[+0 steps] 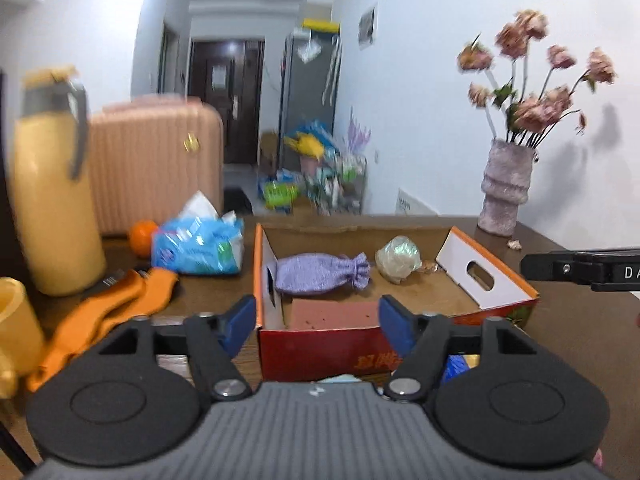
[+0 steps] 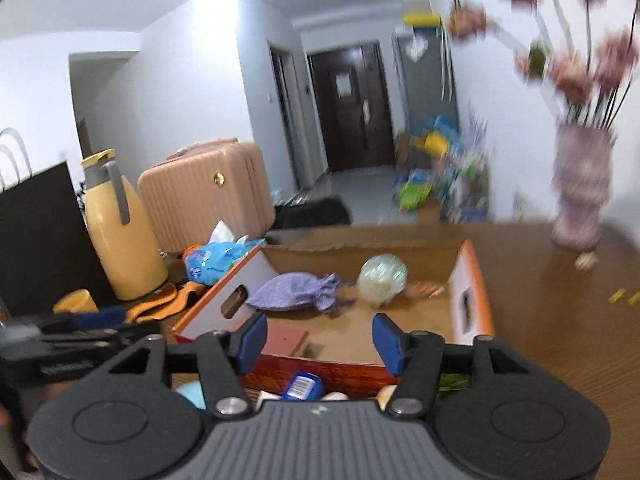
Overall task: Organize soft objects
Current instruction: 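Raise both tools away from the box, then lower both tools onto the lavender fluffy cloth and close them on it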
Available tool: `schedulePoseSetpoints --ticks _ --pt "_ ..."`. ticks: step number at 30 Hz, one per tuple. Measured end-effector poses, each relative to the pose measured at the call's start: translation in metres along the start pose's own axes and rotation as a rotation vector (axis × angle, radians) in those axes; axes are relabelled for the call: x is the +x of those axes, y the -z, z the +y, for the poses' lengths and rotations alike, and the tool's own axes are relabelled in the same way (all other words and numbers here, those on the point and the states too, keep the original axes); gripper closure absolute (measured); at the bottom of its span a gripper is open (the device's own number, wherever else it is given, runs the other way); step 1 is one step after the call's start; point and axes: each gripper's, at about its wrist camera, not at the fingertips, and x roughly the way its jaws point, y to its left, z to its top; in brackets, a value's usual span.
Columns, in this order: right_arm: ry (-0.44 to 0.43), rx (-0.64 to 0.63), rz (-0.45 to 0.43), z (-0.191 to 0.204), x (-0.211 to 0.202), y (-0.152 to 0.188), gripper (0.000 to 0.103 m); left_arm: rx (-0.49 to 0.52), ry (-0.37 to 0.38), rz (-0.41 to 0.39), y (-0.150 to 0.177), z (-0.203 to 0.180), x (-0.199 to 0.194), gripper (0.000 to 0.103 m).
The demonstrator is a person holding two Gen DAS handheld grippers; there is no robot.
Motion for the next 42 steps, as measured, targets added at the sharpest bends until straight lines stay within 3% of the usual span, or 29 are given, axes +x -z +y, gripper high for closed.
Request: schedulePoseSetpoints --ticks 2,4,6,8,13,17,20,24,32,36,42 --pt "0.032 -0.049 -0.069 0.008 -0.027 0.007 0.018 0.015 -0.004 -0.055 0.005 -0.004 -0.027 0.02" --pt "0.069 -0.098 -0.169 0.017 -0.056 0.02 0.006 0.012 -0.008 -0.095 0.011 -0.007 -0.054 0.013" --pt "0.092 -0.133 -0.245 0.025 -0.081 0.036 0.0 0.008 0.005 -0.118 0.018 -0.009 -0.076 0.008" --pt "0.127 -0.145 -0.281 0.03 -0.104 0.054 0.0 0.002 0.004 -0.141 0.028 -0.011 -0.098 0.004" --pt "0.167 -0.11 -0.25 0.037 -0.139 0.099 0.0 -0.008 0.001 -0.172 0.066 -0.023 -0.145 0.0" --pt "0.216 -0.043 -0.266 0.039 -0.174 0.136 0.0 -0.011 0.0 -0.148 0.094 -0.028 -0.171 0.0" --pt "0.195 -0.007 -0.267 0.04 -0.199 0.159 0.0 -0.015 -0.014 -0.145 0.108 -0.028 -0.188 0.0" --pt "0.231 -0.032 -0.283 0.052 -0.223 0.178 0.0 -0.037 -0.026 -0.142 0.114 -0.026 -0.2 0.0" --pt "0.265 -0.11 -0.247 0.071 -0.208 0.182 0.0 -0.054 -0.014 -0.125 0.117 -0.022 -0.193 0.0" --pt "0.181 -0.066 -0.199 0.064 -0.192 0.183 0.0 -0.072 -0.006 -0.084 0.124 -0.017 -0.177 0.0" --pt "0.129 0.002 -0.126 0.052 -0.159 0.173 0.0 -0.098 0.025 -0.018 0.122 -0.012 -0.139 0.0"
